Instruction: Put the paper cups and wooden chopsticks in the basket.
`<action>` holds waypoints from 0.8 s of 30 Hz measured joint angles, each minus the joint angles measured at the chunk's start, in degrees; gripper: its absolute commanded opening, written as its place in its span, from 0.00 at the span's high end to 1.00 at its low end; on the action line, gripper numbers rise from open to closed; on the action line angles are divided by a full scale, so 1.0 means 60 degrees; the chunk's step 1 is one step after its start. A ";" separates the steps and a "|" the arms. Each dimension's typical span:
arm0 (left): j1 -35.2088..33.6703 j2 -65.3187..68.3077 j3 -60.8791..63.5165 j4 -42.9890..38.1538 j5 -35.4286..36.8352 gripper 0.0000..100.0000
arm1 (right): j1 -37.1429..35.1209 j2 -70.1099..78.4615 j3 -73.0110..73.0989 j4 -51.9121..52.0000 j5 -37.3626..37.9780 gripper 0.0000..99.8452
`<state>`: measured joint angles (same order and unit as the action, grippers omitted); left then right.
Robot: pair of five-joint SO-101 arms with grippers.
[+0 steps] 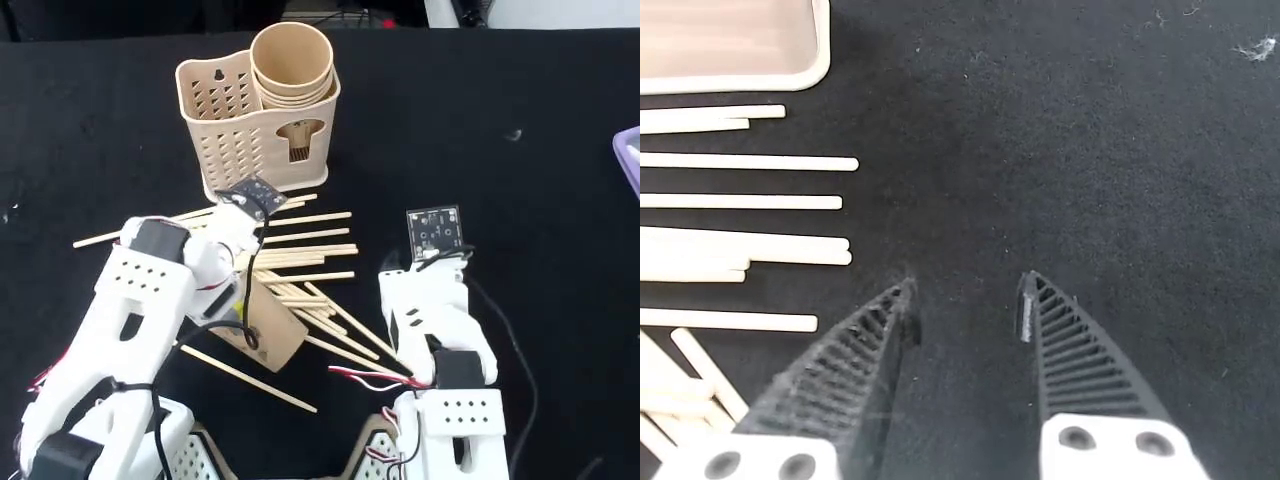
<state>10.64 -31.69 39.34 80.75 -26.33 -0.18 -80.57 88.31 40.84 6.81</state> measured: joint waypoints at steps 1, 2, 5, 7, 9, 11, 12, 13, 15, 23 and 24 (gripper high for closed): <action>0.0000 -0.0015 0.0103 -0.0147 0.0044 0.74 | 0.0000 0.0000 0.0000 0.0000 0.0000 0.83; 0.0029 -0.0088 0.0190 -0.0293 0.0059 0.74 | 0.0000 0.0000 0.0000 0.0000 0.0000 0.83; 0.0059 -0.0132 0.0337 -0.0484 0.0073 0.74 | 0.0000 0.0000 0.0000 0.0000 0.0000 0.83; 0.0059 -0.0132 0.0322 -0.0498 0.0117 0.75 | 0.0000 0.0000 0.0000 0.0000 0.0000 0.83; 0.0073 -0.0132 0.0322 -0.0337 0.0176 0.79 | 0.0000 0.0000 0.0000 0.0000 0.0000 0.83; 0.0278 -0.0132 0.0454 -0.0029 0.0454 0.88 | 0.0000 0.0000 0.0000 0.0000 0.0000 0.83; 0.0440 -0.0073 0.0615 0.0161 0.0571 0.91 | 0.0000 0.0000 0.0000 0.0000 0.0000 0.83; 0.0659 0.0059 0.0630 0.0234 0.0718 0.93 | 0.0000 0.0000 0.0000 0.0000 0.0000 0.83; 0.1099 -0.0073 0.0615 0.0425 0.0952 0.94 | 0.0000 0.0000 0.0000 0.0000 0.0000 0.83; 0.2491 0.0015 0.0615 0.0498 0.1890 0.94 | 0.0000 0.0000 0.0000 0.0000 0.0000 0.83; 0.2593 0.0015 0.0615 0.0601 0.1934 0.94 | 0.0000 0.0000 0.0000 0.0000 0.0000 0.83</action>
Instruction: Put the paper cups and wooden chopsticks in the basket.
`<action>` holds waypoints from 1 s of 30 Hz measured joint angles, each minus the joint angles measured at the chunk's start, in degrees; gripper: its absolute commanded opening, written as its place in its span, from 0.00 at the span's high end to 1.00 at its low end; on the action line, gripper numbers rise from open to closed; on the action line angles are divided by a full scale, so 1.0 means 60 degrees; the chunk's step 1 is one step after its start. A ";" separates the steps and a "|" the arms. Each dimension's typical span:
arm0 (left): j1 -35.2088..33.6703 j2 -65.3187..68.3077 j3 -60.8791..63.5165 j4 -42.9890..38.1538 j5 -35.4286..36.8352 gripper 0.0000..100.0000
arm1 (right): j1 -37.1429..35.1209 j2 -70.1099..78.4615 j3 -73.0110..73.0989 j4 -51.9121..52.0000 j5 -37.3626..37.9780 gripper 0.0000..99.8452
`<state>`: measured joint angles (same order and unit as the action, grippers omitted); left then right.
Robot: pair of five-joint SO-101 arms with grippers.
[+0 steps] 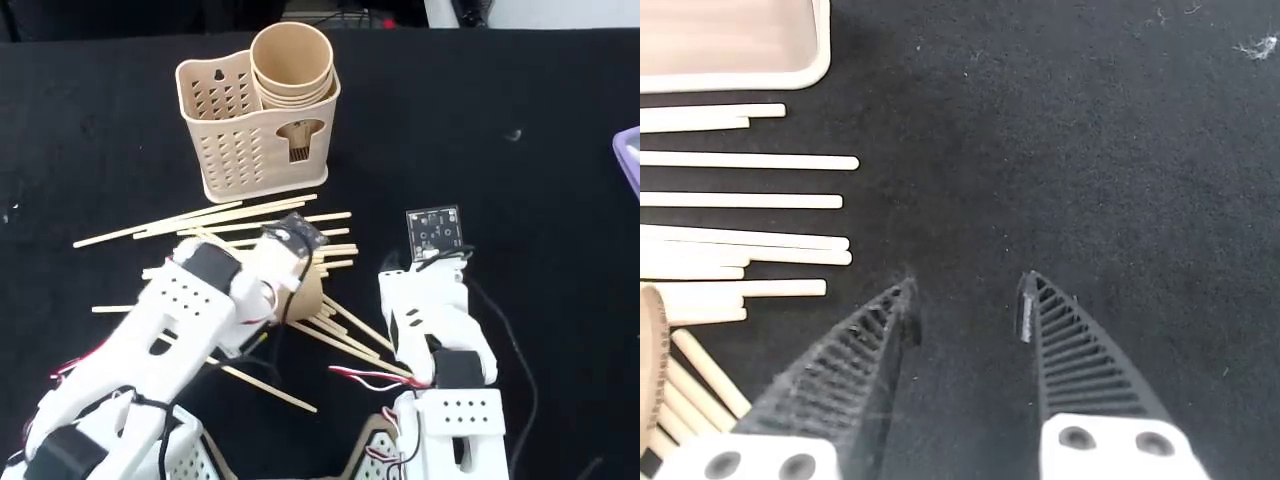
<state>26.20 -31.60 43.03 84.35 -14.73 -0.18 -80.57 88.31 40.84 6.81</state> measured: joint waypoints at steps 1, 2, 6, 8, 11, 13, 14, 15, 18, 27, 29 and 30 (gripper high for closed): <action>0.0117 -0.0015 -0.0015 0.0161 0.0015 0.94 | 0.0000 0.0000 0.0000 0.0000 0.0000 0.83; 0.0176 -0.0015 -0.0117 0.0352 0.0044 0.95 | 0.0000 0.0000 0.0000 0.0000 0.0000 0.83; 0.0147 -0.0015 -0.0894 0.1201 0.0044 0.97 | 0.0000 0.0000 0.0000 0.0000 0.0000 0.83; 0.0147 -0.0015 -0.1509 0.1744 0.0044 0.97 | 0.0000 0.0000 0.0000 0.0000 0.0000 0.83; -0.0015 -0.0015 -0.2637 0.2418 -0.0293 0.97 | 0.0000 0.0000 0.0000 0.0000 0.0000 0.83; -0.0103 -0.0015 -0.3326 0.2579 -0.0498 0.97 | 0.0000 0.0000 0.0000 0.0000 0.0000 0.83; -0.0190 -0.0015 -0.3619 0.2623 -0.0615 0.97 | 0.0000 0.0000 0.0000 0.0000 0.0000 0.83; -0.0278 -0.0015 -0.3824 0.2637 -0.0777 0.97 | 0.0000 0.0000 0.0000 0.0000 0.0000 0.83; -0.0410 -0.0015 -0.3956 0.2652 -0.1597 0.97 | 0.0000 0.0000 0.0000 0.0000 0.0000 0.83; -0.0908 -0.0015 -0.5304 0.2652 -0.2359 0.97 | 0.0000 0.0000 0.0000 0.0000 0.0000 0.83; -0.1084 -0.0015 -0.6227 0.2667 -0.2315 0.97 | 0.0000 0.0000 0.0000 0.0000 0.0000 0.83; -0.1143 -0.0015 -0.6652 0.2681 -0.2300 0.97 | 0.0000 0.0000 0.0000 0.0000 0.0000 0.83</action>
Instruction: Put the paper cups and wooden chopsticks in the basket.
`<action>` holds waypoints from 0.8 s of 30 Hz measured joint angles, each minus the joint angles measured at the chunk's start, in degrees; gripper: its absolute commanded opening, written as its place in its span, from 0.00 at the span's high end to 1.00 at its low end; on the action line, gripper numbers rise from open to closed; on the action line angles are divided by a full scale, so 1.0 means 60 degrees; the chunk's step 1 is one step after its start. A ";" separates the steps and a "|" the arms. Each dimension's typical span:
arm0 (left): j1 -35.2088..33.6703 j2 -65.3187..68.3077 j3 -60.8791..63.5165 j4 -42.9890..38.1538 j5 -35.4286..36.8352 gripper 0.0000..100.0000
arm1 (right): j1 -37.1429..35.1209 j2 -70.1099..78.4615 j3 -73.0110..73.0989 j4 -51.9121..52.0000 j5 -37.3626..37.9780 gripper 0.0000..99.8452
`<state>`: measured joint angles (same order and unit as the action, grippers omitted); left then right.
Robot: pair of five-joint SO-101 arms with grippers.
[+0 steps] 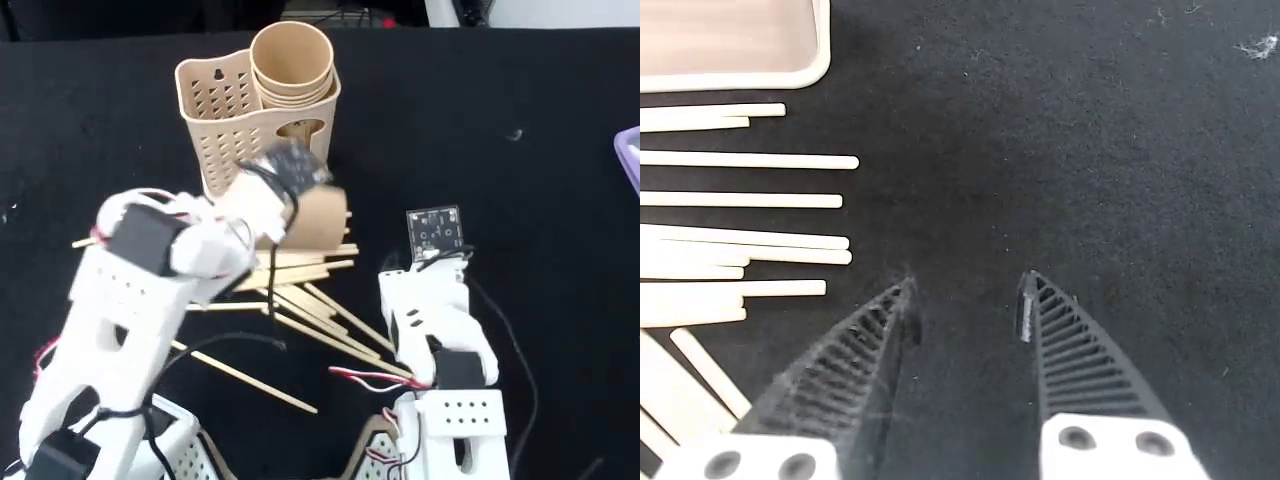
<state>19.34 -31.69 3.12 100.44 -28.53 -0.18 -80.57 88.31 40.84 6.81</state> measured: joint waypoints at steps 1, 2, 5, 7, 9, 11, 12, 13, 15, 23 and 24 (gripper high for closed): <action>-0.0044 0.0000 -0.0308 0.0000 0.0015 0.97 | 0.0000 0.0000 0.0000 0.0000 0.0000 0.83; -0.0088 -0.0015 -0.0454 0.0000 0.0015 0.97 | 0.0000 0.0000 0.0000 0.0000 0.0000 0.83; -0.0103 -0.0015 -0.0278 0.0015 0.0000 0.97 | 0.0000 0.0000 0.0000 0.0000 0.0000 0.83; -0.0073 -0.0015 0.0264 0.0015 -0.0366 0.97 | 0.0000 0.0000 0.0000 0.0000 0.0000 0.83; -0.0132 -0.0015 0.1099 0.0000 -0.0967 0.97 | 0.0000 0.0000 0.0000 0.0000 0.0000 0.83; -0.0322 0.0000 0.1993 0.0000 -0.1670 0.97 | 0.0000 0.0000 0.0000 0.0000 0.0000 0.83; -0.0469 0.0000 0.2344 -0.0015 -0.2051 0.97 | 0.0000 0.0000 0.0000 0.0000 0.0000 0.83; -0.0630 0.0000 0.2608 -0.0015 -0.2418 0.97 | 0.0000 0.0000 0.0000 0.0000 0.0000 0.83; -0.1040 0.0000 0.2799 -0.0015 -0.3106 0.97 | 0.0000 0.0000 0.0000 0.0000 0.0000 0.83; -0.1538 0.0000 0.2901 -0.0029 -0.4103 0.97 | 0.0000 0.0000 0.0000 0.0000 0.0000 0.83; -0.1524 0.0000 0.2945 -0.0029 -0.4103 0.97 | 0.0000 0.0000 0.0000 0.0000 0.0000 0.83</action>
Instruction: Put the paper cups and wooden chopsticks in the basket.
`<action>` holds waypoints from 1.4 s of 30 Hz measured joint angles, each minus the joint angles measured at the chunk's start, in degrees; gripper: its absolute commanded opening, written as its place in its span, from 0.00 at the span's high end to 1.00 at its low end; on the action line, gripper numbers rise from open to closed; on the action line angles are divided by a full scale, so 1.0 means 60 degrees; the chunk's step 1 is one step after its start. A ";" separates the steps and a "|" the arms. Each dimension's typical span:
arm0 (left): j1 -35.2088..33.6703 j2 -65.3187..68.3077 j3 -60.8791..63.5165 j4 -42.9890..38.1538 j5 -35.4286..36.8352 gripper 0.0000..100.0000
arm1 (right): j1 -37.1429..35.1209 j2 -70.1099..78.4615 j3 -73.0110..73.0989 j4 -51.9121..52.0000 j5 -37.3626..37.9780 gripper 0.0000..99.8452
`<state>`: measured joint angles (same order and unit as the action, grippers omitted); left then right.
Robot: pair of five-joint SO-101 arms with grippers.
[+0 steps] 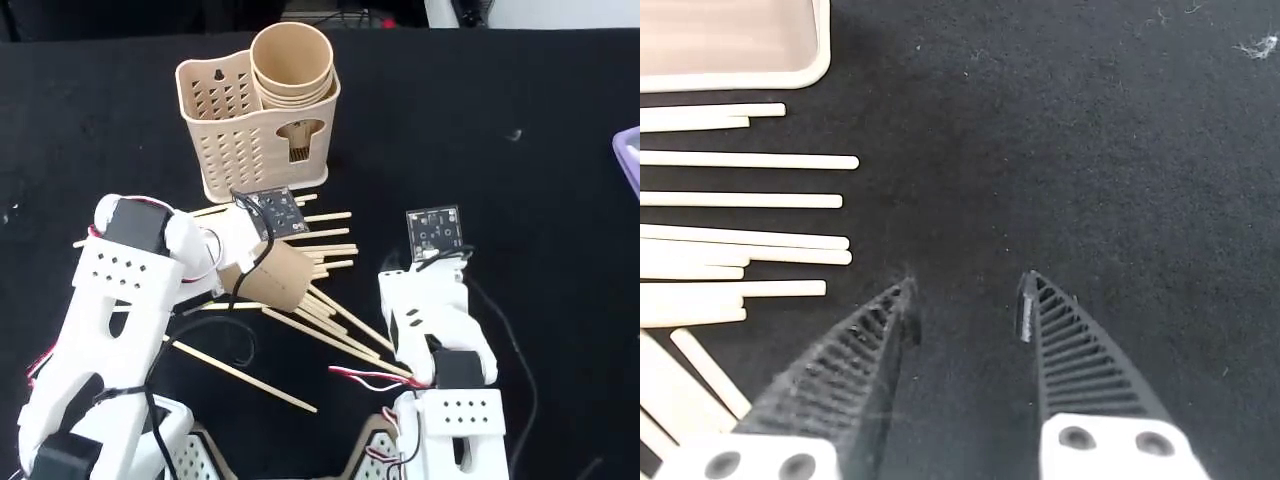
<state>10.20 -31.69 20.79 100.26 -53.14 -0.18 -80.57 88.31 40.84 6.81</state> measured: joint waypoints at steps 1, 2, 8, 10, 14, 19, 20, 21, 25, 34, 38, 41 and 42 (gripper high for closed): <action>0.0059 0.0000 0.0088 0.0000 -0.0044 0.97 | 0.0000 0.0000 0.0000 0.0000 0.0000 0.83; 0.0117 0.0000 0.0220 0.0000 -0.0044 0.97 | 0.0000 0.0000 0.0000 0.0000 0.0000 0.83; 0.0147 0.0000 0.1099 0.0000 -0.0044 0.97 | 0.0000 0.0000 0.0000 0.0000 0.0000 0.83; 0.0161 0.0000 0.1275 0.0000 -0.0044 0.97 | -0.0015 0.0000 0.0000 0.0073 0.0000 0.83; 0.0161 0.0000 0.1319 0.0000 -0.0044 0.97 | -0.0850 0.0000 -0.1245 0.1744 0.0000 0.83; 0.0161 0.0000 0.1319 0.0000 -0.0015 0.97 | -0.2725 -0.0015 -0.2476 0.2608 0.0161 0.92; 0.0161 0.0000 0.1319 0.0000 0.0073 0.97 | -0.3150 -0.0015 -0.2520 0.2608 0.0381 0.98; 0.0161 0.0000 0.1319 -0.0088 0.0205 0.97 | -0.3546 -0.0015 -0.2549 0.2608 0.0601 0.99; 0.0161 0.0000 0.1319 -0.0806 0.1216 0.97 | -0.4527 -0.0088 -0.2535 0.2374 0.0908 0.99; 0.0161 0.0000 0.1319 -0.1802 0.3487 0.97 | -0.4645 -0.2476 -0.0527 0.0513 -0.0601 0.99; 0.0469 0.0000 0.1319 -0.1861 0.3619 0.97 | -0.4645 -0.3722 0.0425 -0.0264 -0.0864 0.99; 0.0952 0.0000 0.1319 -0.1861 0.3897 0.97 | -0.4718 -0.3766 0.1275 -0.0586 -0.0908 0.99; 0.1128 0.0000 0.1333 -0.1861 0.4029 0.97 | -0.4791 -0.3766 0.1333 -0.0630 -0.0908 0.99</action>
<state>16.97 -31.69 28.79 89.10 -28.97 -28.92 -103.16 96.31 37.05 1.36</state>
